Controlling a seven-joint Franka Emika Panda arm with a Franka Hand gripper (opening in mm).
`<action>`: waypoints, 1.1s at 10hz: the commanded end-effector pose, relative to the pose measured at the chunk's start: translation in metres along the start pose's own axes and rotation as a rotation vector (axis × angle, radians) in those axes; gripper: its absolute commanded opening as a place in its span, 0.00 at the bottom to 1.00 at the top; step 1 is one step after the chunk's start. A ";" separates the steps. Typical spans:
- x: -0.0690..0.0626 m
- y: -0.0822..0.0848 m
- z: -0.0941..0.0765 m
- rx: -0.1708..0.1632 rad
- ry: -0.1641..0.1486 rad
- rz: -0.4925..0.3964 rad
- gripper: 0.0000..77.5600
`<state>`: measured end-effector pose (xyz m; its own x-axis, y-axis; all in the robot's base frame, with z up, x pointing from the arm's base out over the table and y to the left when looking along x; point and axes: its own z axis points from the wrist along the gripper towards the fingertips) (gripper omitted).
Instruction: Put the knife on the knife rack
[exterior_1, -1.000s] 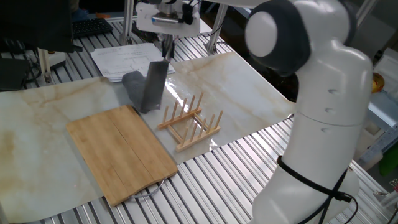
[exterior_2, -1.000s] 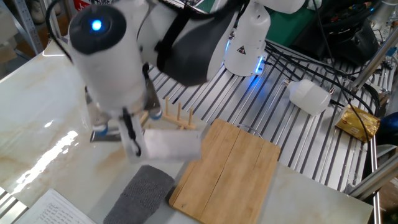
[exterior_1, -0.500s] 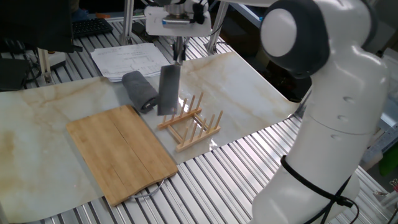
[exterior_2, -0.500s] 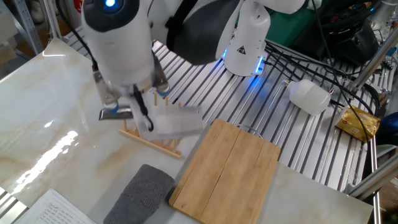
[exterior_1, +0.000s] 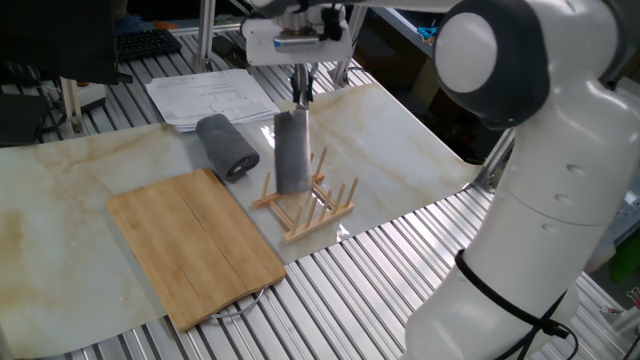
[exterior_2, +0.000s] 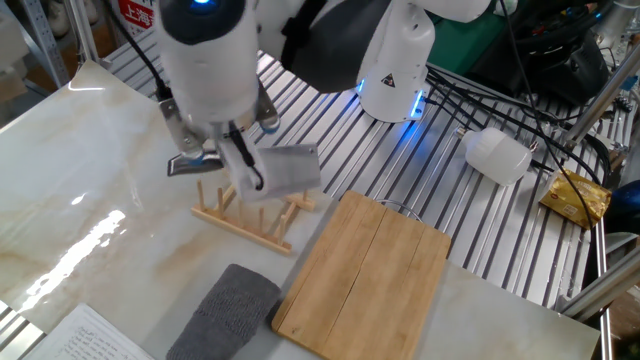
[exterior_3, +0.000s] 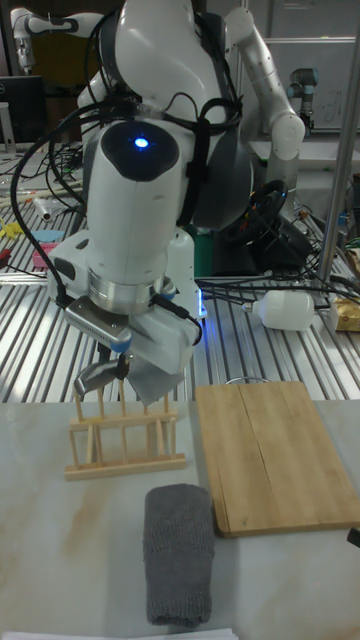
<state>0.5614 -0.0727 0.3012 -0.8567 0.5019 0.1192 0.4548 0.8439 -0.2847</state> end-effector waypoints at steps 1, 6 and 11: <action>0.005 -0.008 0.003 0.034 -0.019 -0.044 0.02; 0.014 -0.024 0.012 0.098 -0.040 -0.109 0.02; 0.015 -0.025 0.013 0.198 -0.080 -0.158 0.02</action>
<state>0.5336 -0.0890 0.2956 -0.9334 0.3422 0.1081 0.2597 0.8520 -0.4546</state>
